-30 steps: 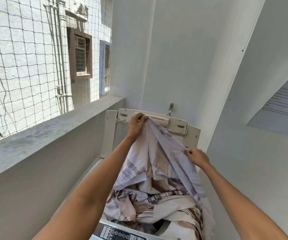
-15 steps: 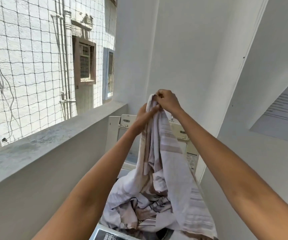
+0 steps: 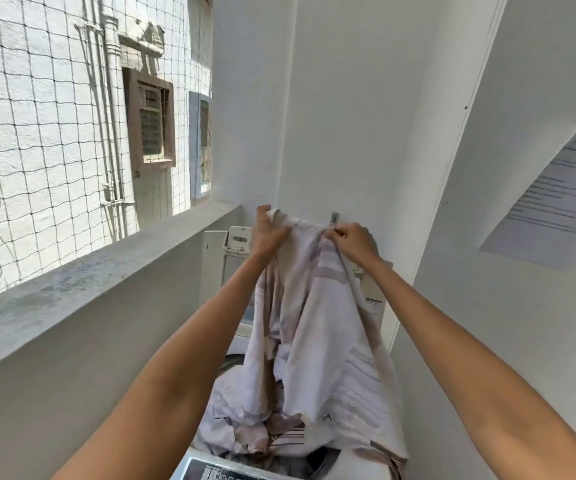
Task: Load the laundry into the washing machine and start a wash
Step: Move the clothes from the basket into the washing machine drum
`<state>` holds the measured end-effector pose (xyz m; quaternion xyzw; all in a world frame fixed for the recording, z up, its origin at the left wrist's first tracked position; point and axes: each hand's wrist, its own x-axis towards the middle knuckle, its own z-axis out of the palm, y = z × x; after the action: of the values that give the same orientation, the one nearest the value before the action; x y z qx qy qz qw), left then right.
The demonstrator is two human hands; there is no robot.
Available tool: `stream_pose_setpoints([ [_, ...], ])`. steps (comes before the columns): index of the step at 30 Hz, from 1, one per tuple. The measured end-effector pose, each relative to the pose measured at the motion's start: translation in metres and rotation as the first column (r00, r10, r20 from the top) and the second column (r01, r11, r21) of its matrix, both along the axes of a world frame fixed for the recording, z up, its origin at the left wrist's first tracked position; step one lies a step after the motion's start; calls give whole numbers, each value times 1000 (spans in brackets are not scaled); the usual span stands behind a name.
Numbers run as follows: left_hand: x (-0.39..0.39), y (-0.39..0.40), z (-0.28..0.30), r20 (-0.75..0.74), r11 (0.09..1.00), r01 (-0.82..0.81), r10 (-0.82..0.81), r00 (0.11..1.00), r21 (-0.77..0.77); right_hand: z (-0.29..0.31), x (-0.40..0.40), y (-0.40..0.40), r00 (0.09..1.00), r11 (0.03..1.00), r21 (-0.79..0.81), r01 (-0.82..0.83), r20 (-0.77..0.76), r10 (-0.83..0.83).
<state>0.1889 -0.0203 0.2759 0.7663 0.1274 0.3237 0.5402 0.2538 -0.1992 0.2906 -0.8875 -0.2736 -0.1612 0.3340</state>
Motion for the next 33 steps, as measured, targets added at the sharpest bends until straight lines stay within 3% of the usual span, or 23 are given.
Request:
stream_pose_setpoints([
  [3,1,-12,2,84,969,227,-236,968,97,33,-2,10,993,996,91,-10,117,-1],
  [5,3,-29,10,122,949,295,-308,943,115,51,-7,21,989,993,113,-36,148,19],
  [10,8,-42,17,228,989,139,-147,962,51,38,-16,21,983,952,248,-180,75,166],
  [13,10,-31,10,278,1000,0,2,961,-8,-6,-13,-4,973,974,29,-224,-55,225],
  [16,7,-16,11,277,993,-106,119,954,-61,-60,-1,-30,981,942,-302,-150,-164,104],
  [20,2,10,3,199,985,-165,173,965,-57,-74,12,-59,988,912,-410,-23,-146,-41],
  [24,-1,31,-6,-14,959,-269,272,962,90,-12,16,-53,987,958,-237,163,53,-155],
  [26,1,31,0,25,962,-201,200,980,185,30,10,-34,973,979,-52,198,128,-191],
  [28,2,19,10,128,980,-28,3,992,197,70,-1,-4,966,979,108,174,175,-191],
  [31,6,-4,25,227,982,185,-191,955,49,109,-18,40,968,979,181,89,217,-128],
  [33,9,-13,28,227,986,161,-169,959,52,117,-24,57,972,976,215,45,215,-92],
])
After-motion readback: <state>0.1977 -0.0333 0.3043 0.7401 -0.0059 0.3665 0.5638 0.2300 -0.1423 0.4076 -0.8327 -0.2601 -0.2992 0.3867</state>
